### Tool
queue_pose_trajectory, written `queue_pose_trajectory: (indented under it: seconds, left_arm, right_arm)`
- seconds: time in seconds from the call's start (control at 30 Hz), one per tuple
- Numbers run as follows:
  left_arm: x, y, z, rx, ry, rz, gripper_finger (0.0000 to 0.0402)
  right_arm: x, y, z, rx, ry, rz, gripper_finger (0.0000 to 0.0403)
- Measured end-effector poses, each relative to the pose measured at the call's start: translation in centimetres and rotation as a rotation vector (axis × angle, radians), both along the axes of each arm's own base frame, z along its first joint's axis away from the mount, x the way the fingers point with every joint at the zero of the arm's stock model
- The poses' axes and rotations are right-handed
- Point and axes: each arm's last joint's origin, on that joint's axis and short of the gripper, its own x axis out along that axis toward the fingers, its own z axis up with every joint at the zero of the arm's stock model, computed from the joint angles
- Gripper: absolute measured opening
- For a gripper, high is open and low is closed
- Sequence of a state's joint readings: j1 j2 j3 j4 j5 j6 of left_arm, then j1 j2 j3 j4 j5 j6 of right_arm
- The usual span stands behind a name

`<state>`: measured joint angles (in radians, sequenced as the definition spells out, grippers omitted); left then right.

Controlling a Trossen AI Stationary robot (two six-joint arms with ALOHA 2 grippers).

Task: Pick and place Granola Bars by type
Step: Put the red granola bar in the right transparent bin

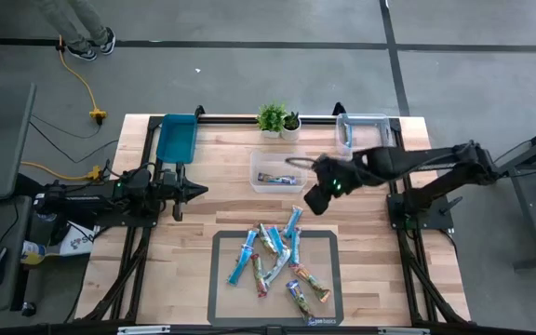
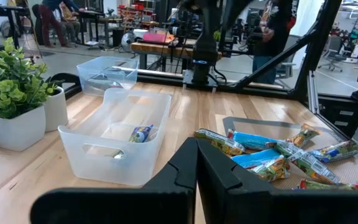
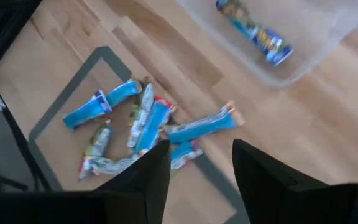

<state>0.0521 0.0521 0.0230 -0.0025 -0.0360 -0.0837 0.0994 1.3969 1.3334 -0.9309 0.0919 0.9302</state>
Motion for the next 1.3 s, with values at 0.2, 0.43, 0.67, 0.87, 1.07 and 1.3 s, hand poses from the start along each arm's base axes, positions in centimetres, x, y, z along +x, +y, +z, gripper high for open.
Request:
queue_pose_trajectory:
  seconds: [0.2, 0.43, 0.67, 0.87, 1.07, 1.3]
  left_arm:
    - [0.0, 0.0, 0.0, 0.000, 0.000, 0.000, 0.0001]
    - [0.0, 0.0, 0.0, 0.000, 0.000, 0.000, 0.0001]
    - [0.0, 0.0, 0.0, 0.000, 0.000, 0.000, 0.0001]
    - [0.0, 0.0, 0.0, 0.000, 0.000, 0.000, 0.0001]
    - [0.0, 0.0, 0.0, 0.000, 0.000, 0.000, 0.0001]
    - [0.0, 0.0, 0.0, 0.000, 0.000, 0.000, 0.0001]
  right_arm:
    - [1.3, 3.7, -2.3, 0.069, 0.056, -0.173, 0.0156]
    - [3.1, 7.3, -6.7, 0.059, 0.164, -0.296, 0.0156]
    - [4.5, 9.2, -11.1, 0.068, 0.295, -0.390, 0.0156]
    - [5.3, 9.4, -12.6, 0.070, 0.299, -0.414, 0.0156]
    - [5.8, 9.6, -13.5, 0.064, 0.293, -0.432, 0.0156]
    - [6.4, 9.8, -14.2, 0.073, 0.272, -0.431, 0.0188]
